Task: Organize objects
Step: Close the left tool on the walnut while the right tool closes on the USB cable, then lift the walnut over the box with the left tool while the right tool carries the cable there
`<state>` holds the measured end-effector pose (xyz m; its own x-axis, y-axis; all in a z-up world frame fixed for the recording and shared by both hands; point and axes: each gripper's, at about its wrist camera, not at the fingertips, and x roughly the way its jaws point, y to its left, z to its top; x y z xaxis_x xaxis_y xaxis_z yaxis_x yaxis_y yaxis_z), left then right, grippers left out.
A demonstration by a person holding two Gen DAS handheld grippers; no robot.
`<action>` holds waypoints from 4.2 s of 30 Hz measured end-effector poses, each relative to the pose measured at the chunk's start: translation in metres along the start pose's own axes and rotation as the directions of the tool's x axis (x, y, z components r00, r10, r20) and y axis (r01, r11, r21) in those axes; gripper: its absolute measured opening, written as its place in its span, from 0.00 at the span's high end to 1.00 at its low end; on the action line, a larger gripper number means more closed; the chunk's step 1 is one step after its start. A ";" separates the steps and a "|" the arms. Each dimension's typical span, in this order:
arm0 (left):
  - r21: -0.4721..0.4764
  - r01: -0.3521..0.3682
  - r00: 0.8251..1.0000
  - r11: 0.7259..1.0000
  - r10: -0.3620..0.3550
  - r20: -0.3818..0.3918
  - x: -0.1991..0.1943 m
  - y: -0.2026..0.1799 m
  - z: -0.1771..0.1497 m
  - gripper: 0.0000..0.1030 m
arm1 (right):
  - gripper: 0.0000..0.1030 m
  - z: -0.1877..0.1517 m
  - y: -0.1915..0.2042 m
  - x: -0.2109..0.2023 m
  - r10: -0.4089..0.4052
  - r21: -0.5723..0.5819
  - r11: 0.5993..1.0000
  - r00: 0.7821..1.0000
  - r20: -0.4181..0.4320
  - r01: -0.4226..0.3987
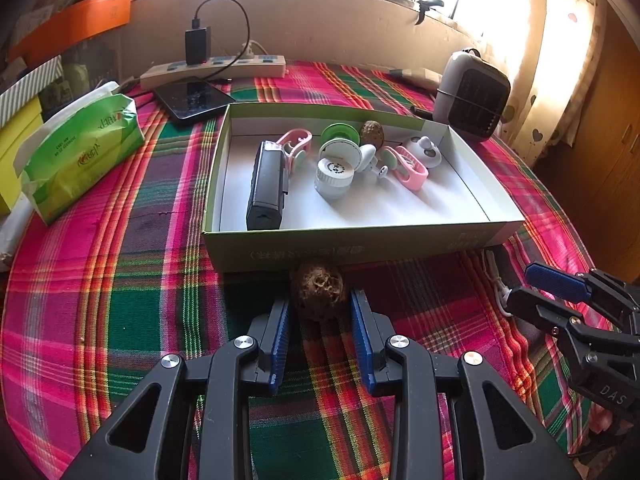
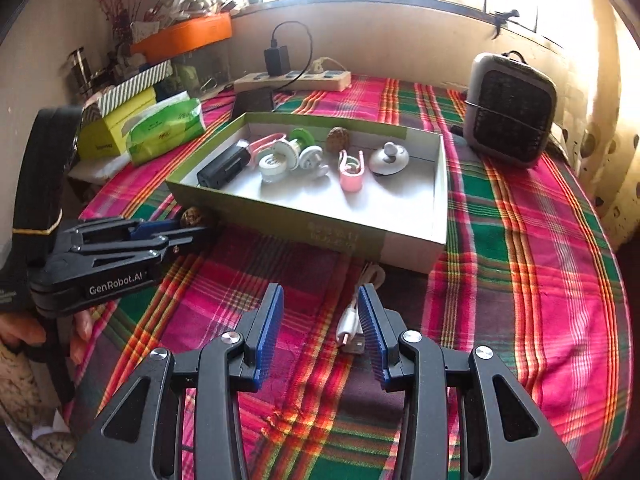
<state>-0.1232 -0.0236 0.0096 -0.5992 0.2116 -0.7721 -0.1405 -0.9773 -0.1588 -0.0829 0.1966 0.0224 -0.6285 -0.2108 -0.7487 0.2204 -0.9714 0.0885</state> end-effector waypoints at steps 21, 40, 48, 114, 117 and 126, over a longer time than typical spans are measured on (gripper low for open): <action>-0.003 -0.028 1.000 1.000 0.028 -0.007 0.004 -0.006 0.005 0.67 | 0.56 -0.008 -0.004 0.022 -0.090 0.025 0.996 0.995 -0.039 0.091; 0.000 -0.063 0.998 0.998 0.063 -0.001 0.003 -0.009 0.006 0.74 | 0.80 -0.010 -0.009 0.019 -0.099 0.041 0.994 0.994 -0.033 0.101; 0.008 -0.062 0.998 0.998 0.062 0.002 0.001 -0.012 0.005 0.74 | 0.81 -0.010 -0.011 0.019 -0.095 0.045 0.994 0.995 -0.032 0.097; 0.064 -0.029 0.999 0.998 0.026 0.046 0.022 -0.041 0.071 0.74 | 0.81 0.070 -0.033 0.039 -0.020 0.054 0.998 0.999 0.042 0.018; 0.062 -0.026 0.999 0.998 0.024 0.031 0.030 -0.042 0.073 0.74 | 0.81 0.072 -0.036 0.048 -0.028 0.061 0.998 0.999 0.027 0.026; 0.078 -0.023 1.000 0.997 0.022 0.018 0.043 -0.048 0.077 0.74 | 0.81 0.073 -0.041 0.062 -0.030 0.057 0.998 1.000 0.002 0.030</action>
<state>-0.2028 0.0339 0.0315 -0.6162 0.1907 -0.7641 -0.1878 -0.9778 -0.0926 -0.1853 0.2157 0.0205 -0.6366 -0.1814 -0.7495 0.1583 -0.9820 0.1033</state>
